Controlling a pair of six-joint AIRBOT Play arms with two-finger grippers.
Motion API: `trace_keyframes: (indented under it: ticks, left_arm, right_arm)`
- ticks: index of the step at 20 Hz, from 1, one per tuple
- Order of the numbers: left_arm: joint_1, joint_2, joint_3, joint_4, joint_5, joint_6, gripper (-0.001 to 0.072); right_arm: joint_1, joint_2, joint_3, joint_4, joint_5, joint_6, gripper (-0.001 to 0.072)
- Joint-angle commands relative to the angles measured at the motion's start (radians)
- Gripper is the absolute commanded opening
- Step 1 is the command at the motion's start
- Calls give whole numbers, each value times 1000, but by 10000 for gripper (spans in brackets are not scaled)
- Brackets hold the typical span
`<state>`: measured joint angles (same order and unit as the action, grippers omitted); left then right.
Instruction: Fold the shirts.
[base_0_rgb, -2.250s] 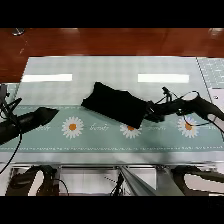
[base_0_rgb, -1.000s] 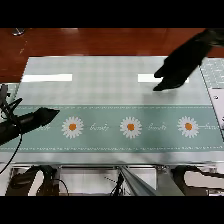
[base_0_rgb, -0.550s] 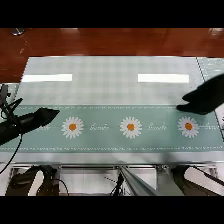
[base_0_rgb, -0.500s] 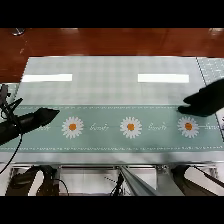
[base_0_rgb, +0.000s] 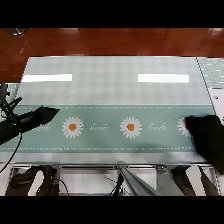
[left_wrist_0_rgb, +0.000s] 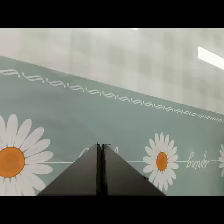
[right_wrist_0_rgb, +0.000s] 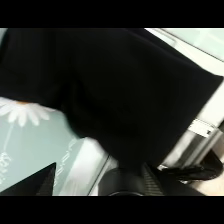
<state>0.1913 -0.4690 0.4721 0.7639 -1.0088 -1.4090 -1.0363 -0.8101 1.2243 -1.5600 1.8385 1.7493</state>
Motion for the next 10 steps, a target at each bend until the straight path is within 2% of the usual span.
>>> trace_keyframes:
  ticks: [1, 3, 4, 5, 7, 8, 10]
  left_arm:
    - [0, -61, 36, -55, 5, 68, 29]
    - [0, -148, 132, -59, -9, 93, 29]
    - [0, -204, 209, -70, -30, 114, 28]
    - [0, -265, 303, -87, -61, 139, 28]
    - [-2, -393, 522, -132, -119, 145, 28]
    - [-11, -452, 639, -158, -138, 144, 28]
    - [-76, -562, 883, -166, -146, 145, 27]
  right_arm:
    - [-23, 2, -7, -4, -38, 2, 623]
    - [-23, -43, 77, 122, -95, -17, 619]
    - [-23, -71, 130, 233, -141, -16, 575]
    - [-13, -100, 182, 357, -193, -17, 410]
    - [57, -161, 282, 627, -323, -67, 24]
    - [139, -192, 329, 717, -393, -85, 23]
    - [377, -236, 383, 734, -508, -132, 23]
